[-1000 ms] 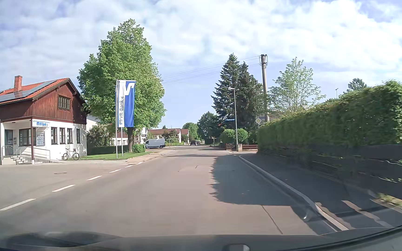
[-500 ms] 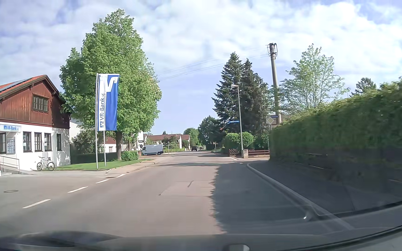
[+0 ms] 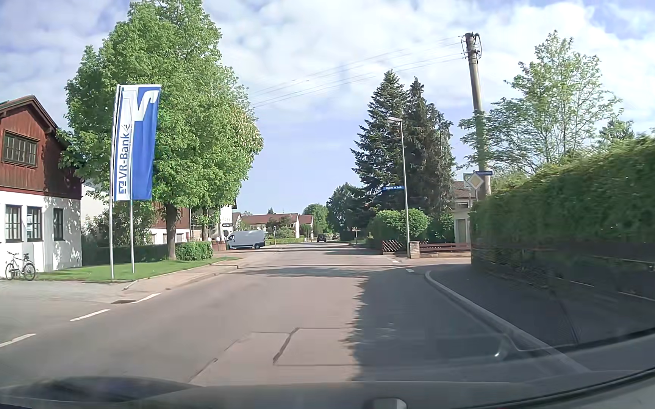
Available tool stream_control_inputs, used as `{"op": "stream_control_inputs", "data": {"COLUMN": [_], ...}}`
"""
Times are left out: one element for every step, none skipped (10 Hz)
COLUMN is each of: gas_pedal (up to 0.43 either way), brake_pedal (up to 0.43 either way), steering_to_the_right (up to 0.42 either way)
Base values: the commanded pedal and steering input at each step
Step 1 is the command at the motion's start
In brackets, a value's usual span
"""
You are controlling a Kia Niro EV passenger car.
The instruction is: Follow the waypoints while adhering to traffic rules and regulations
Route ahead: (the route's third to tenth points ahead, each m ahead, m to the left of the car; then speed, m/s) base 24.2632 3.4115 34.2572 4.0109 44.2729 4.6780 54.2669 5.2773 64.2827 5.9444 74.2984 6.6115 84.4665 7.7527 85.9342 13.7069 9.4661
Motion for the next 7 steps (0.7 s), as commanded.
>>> {"op": "stream_control_inputs", "data": {"gas_pedal": [0.047, 0.047, 0.047, 0.047, 0.047, 0.039, 0.039], "brake_pedal": [0.000, 0.000, 0.000, 0.000, 0.000, 0.000, 0.000], "steering_to_the_right": [-0.012, -0.012, -0.012, -0.011, -0.011, -0.010, -0.009]}}
